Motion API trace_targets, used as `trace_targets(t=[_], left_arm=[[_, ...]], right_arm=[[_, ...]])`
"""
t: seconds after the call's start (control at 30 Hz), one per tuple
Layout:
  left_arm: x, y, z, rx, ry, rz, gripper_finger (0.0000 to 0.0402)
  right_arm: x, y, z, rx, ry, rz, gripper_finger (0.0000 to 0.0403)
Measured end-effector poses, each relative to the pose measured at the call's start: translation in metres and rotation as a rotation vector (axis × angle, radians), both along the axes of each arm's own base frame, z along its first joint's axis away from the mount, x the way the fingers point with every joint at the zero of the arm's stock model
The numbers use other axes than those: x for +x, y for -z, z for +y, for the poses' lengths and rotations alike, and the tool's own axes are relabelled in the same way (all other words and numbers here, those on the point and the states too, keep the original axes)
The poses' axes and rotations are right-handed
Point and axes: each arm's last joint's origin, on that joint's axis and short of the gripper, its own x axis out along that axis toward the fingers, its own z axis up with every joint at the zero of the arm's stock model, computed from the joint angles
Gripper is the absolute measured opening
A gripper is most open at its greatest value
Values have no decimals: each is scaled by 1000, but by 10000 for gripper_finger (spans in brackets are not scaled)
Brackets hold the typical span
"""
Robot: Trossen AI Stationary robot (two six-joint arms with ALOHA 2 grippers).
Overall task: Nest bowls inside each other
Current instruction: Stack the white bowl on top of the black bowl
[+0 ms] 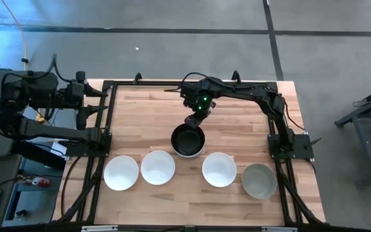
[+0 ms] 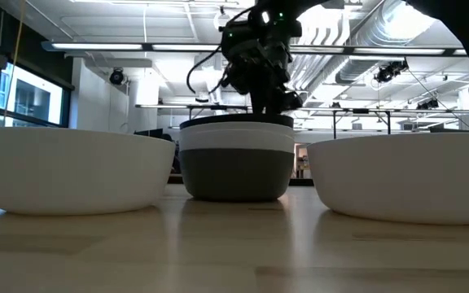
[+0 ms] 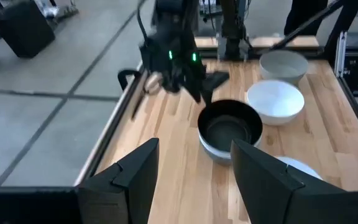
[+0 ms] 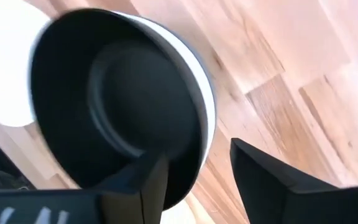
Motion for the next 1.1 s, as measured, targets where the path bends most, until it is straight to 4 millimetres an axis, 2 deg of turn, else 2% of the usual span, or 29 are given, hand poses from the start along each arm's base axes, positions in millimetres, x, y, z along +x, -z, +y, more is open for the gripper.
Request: trace_targets(t=[0.1, 0.27, 0.5, 0.6, 0.73, 0.93, 1.1], left_arm=[[8, 17, 2, -30, 18, 65, 188], [27, 59, 5, -108, 70, 211, 188], [44, 111, 7, -251, 114, 386, 188], [45, 124, 7, -295, 90, 441, 188], [43, 137, 6, -353, 49, 506, 188], [44, 154, 7, -393, 16, 574, 188], [45, 180, 7, -458, -22, 654, 188]], right_arm=[[1, -15, 0, -17, -31, -41, 167], [-2, -46, -1, -91, -102, -81, 168], [-7, -93, 12, -184, -327, -210, 168], [-10, -110, 20, -218, -422, -275, 168], [-20, -124, 26, -252, -506, -353, 168], [-34, -150, 30, -325, -545, -475, 168], [-53, -176, 35, -389, -577, -586, 163]])
